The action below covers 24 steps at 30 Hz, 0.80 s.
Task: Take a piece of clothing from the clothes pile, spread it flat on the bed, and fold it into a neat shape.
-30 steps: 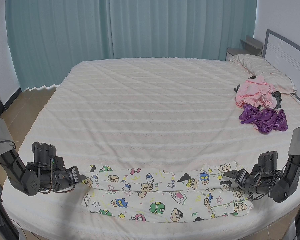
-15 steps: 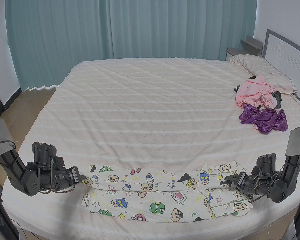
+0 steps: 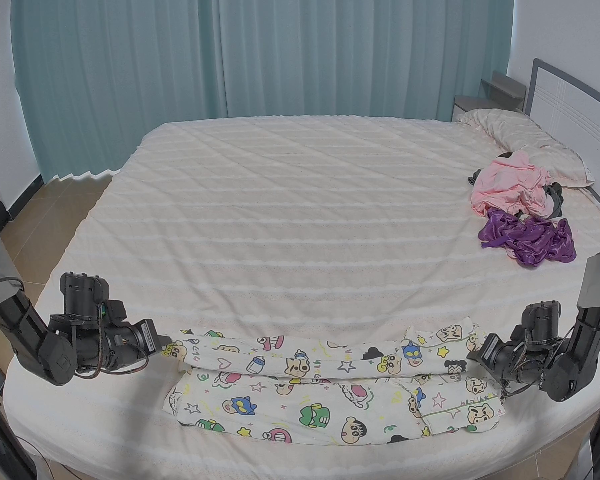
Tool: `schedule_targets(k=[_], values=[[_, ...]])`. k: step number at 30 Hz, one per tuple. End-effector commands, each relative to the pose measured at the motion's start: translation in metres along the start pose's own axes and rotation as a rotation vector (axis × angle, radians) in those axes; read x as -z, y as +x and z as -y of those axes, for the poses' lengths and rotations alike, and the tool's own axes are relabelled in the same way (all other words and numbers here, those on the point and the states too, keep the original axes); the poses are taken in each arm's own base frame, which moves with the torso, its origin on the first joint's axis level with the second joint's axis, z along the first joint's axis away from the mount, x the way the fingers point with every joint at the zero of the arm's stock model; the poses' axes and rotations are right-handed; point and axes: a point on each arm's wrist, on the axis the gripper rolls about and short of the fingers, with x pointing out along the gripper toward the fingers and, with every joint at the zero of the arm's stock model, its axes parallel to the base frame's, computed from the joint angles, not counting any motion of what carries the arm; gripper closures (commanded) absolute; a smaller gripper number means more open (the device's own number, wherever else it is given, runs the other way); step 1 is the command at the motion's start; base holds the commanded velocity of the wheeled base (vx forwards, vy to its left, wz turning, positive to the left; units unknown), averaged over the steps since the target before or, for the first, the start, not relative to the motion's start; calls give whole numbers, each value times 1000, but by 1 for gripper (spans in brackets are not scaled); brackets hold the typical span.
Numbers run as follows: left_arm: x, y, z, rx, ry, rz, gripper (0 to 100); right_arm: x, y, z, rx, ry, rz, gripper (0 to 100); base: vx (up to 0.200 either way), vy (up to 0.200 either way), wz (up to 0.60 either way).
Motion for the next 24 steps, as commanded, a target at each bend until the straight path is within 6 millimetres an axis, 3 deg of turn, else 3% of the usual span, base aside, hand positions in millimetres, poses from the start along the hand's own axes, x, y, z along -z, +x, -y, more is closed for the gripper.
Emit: schedule_targets(k=[1, 8, 18, 24], values=[[-11, -7, 9, 27, 19, 51, 100, -3, -4, -3, -14, -1, 18, 100, 0, 0, 0], [-33, -6, 21, 53, 39, 112, 100, -12, -13, -13, -59, -10, 65, 100, 0, 0, 0], [-75, 17, 35, 29, 41, 169, 100, -32, -10, -31, -132, -15, 155, 100, 0, 0, 0], [-67, 22, 29, 4, -6, 136, 100, -29, -8, -31, -125, -15, 137, 100, 0, 0, 0]])
